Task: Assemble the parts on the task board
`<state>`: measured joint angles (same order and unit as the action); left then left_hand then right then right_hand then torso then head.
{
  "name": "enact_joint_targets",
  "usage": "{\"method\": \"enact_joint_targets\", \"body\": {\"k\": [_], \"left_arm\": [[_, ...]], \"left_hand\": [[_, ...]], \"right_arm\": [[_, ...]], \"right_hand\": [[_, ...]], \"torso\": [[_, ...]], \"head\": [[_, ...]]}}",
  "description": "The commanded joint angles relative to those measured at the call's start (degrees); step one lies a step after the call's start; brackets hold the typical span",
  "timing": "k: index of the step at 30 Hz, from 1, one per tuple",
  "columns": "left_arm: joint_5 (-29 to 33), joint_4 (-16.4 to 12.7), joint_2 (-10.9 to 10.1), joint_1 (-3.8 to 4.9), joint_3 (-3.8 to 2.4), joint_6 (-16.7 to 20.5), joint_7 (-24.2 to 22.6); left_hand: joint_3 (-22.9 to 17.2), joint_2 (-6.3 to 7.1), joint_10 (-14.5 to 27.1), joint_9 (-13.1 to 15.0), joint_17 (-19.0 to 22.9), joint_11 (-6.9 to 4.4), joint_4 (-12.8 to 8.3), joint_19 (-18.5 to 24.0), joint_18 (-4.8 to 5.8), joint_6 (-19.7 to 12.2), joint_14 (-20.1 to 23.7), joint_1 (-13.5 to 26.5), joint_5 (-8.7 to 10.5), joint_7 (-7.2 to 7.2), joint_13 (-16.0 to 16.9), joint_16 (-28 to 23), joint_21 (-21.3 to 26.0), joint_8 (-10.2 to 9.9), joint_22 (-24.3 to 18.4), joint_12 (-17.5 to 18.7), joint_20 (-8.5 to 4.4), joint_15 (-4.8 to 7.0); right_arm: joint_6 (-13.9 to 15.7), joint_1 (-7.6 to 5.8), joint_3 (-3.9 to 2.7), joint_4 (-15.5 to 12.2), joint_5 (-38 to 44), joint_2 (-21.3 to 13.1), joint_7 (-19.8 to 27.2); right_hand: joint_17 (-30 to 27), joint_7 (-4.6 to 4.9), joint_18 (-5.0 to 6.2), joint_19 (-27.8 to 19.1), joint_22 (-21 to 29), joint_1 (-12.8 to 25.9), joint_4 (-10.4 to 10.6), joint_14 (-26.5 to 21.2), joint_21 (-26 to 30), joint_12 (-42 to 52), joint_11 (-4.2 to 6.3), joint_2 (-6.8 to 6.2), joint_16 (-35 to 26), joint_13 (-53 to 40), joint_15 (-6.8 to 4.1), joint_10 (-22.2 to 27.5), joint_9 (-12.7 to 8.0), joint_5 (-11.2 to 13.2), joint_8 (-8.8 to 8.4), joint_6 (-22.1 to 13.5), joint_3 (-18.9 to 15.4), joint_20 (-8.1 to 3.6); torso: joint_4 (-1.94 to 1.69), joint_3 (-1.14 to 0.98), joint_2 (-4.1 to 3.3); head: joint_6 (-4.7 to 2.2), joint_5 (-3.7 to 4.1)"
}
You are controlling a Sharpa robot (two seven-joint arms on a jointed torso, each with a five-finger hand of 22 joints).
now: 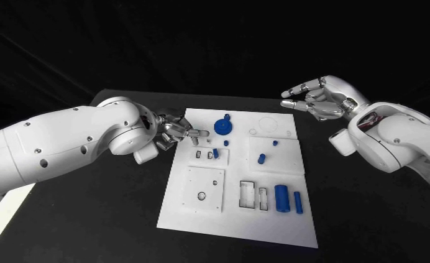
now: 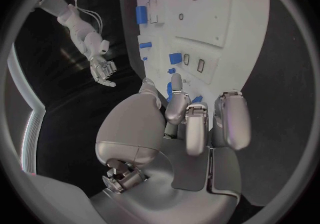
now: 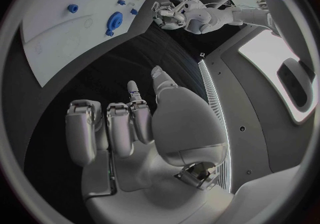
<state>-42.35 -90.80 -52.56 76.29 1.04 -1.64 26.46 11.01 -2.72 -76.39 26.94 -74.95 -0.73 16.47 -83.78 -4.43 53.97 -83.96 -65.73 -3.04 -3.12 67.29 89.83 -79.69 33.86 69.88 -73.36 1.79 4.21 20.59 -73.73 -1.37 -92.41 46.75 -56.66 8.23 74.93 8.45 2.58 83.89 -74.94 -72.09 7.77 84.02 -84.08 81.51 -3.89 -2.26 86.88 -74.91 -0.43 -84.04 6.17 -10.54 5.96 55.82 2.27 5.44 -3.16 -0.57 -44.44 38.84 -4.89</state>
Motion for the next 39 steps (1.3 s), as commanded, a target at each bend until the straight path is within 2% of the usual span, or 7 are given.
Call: {"method": "enact_joint_targets", "body": {"k": [1,4,9,12,17,29,39], "left_arm": [[-10.53,0.50,1.43,0.73,0.03,-5.91,8.93],[-12.66,2.18,4.10,1.80,0.30,-6.42,12.22],[-14.02,4.30,7.23,2.43,0.60,-5.48,14.70],[-14.24,5.14,8.78,2.62,0.69,-5.18,15.57],[-13.54,6.67,11.56,2.90,0.86,-6.19,17.15],[-12.54,10.81,16.79,3.20,1.80,-10.36,19.52],[-12.21,12.67,18.44,3.20,2.32,-12.47,19.94]], "left_hand": [[1.16,-0.09,-0.54,2.15,-15.05,-0.44,0.06,-1.08,0.97,-0.82,-6.04,0.12,0.32,0.25,0.52,0.17,-0.61,2.13,0.86,-0.43,-0.44,0.59],[2.66,0.04,-1.01,4.04,-15.05,-0.76,0.19,-1.33,1.12,-1.45,-6.04,1.40,0.34,0.61,1.26,0.17,-1.07,3.89,1.77,-1.01,-0.73,0.87],[3.48,-0.09,-1.39,5.09,-15.05,-1.00,0.18,-1.53,1.24,-1.81,-6.04,2.17,0.34,0.82,1.80,0.17,-1.41,4.83,2.44,-1.43,-0.94,1.07],[3.80,-0.46,-1.74,5.73,-15.05,-1.13,0.17,-1.70,1.34,-1.97,-6.04,2.40,0.34,0.97,2.32,0.17,-1.72,5.39,3.02,-1.84,-1.06,1.19],[3.85,-0.62,-1.86,5.95,-15.05,-1.17,0.12,-1.77,1.38,-2.05,-6.04,2.34,0.33,1.01,2.50,0.17,-1.84,5.57,3.26,-1.97,-1.10,1.23],[4.01,-0.53,-1.77,6.15,-15.05,-1.18,0.05,-1.75,1.37,-2.24,-6.04,2.25,0.32,1.01,2.36,0.17,-1.82,5.69,3.22,-1.87,-1.13,1.25],[4.02,-0.74,-1.71,6.35,-15.05,-1.17,0.03,-1.77,1.39,-2.46,-6.04,2.12,0.32,1.00,2.32,0.17,-1.87,5.78,3.34,-1.82,-1.15,1.25]], "right_arm": [[-2.22,-0.07,-0.01,0.09,-2.37,-0.14,-0.66],[-2.21,-0.09,0.00,0.34,-2.06,-0.25,-0.91],[-2.07,-0.10,0.01,0.64,-1.84,-0.26,-1.16],[-1.99,-0.10,0.03,0.89,-1.77,-0.17,-1.31],[-1.83,-0.09,0.11,1.25,-1.70,-0.05,-1.57],[-1.52,-0.07,0.16,1.68,-1.45,0.33,-1.85],[-1.42,-0.03,0.17,1.87,-1.42,0.57,-1.89]], "right_hand": [[8.93,-0.08,0.12,-0.06,-2.38,-0.52,-0.06,4.52,0.17,-0.25,0.38,0.20,-0.32,-10.07,-0.36,-0.94,0.06,-0.16,0.26,0.03,-0.36,-0.22],[8.88,-0.08,0.12,-0.06,-2.37,-0.54,-0.08,4.51,0.18,-0.28,0.38,0.18,-0.35,-10.05,-0.36,-0.92,0.07,-0.28,0.25,-0.02,-0.43,-0.22],[8.88,-0.08,0.12,-0.06,-2.37,-0.54,-0.08,4.51,0.18,-0.28,0.38,0.18,-0.35,-10.05,-0.36,-0.92,0.07,-0.28,0.25,-0.02,-0.43,-0.22],[8.88,-0.08,0.12,-0.06,-2.37,-0.54,-0.08,4.51,0.18,-0.28,0.38,0.18,-0.35,-10.05,-0.36,-0.92,0.07,-0.28,0.25,-0.02,-0.43,-0.22],[8.58,-0.02,0.22,-0.28,-1.88,-0.68,-0.14,4.45,0.47,-0.78,0.34,0.26,-0.57,-9.77,-0.35,-0.64,0.15,-1.26,0.15,-0.35,-0.84,-0.22],[8.46,0.02,0.25,-0.36,-1.68,-0.78,-0.15,4.43,0.61,-1.01,0.32,0.38,-0.66,-9.63,-0.33,-0.51,0.21,-1.99,0.12,-0.53,-1.09,-0.22],[8.34,0.03,0.27,-0.37,-1.57,-1.03,-0.23,4.41,0.70,-1.12,0.31,0.62,-0.77,-9.55,-0.33,-0.46,0.34,-3.26,0.14,-0.64,-1.36,-0.22]], "torso": [[0.16,-0.61,0.57],[0.07,-0.75,0.79],[0.14,-0.92,0.88],[0.35,-0.96,0.85],[0.19,-0.89,0.84],[0.29,-0.69,0.62],[0.21,-0.68,0.60]], "head": [[0.24,-0.30],[0.51,-0.49],[0.83,-0.71],[1.02,-1.01],[1.14,-1.01],[1.61,-1.05],[2.09,-1.04]]}}
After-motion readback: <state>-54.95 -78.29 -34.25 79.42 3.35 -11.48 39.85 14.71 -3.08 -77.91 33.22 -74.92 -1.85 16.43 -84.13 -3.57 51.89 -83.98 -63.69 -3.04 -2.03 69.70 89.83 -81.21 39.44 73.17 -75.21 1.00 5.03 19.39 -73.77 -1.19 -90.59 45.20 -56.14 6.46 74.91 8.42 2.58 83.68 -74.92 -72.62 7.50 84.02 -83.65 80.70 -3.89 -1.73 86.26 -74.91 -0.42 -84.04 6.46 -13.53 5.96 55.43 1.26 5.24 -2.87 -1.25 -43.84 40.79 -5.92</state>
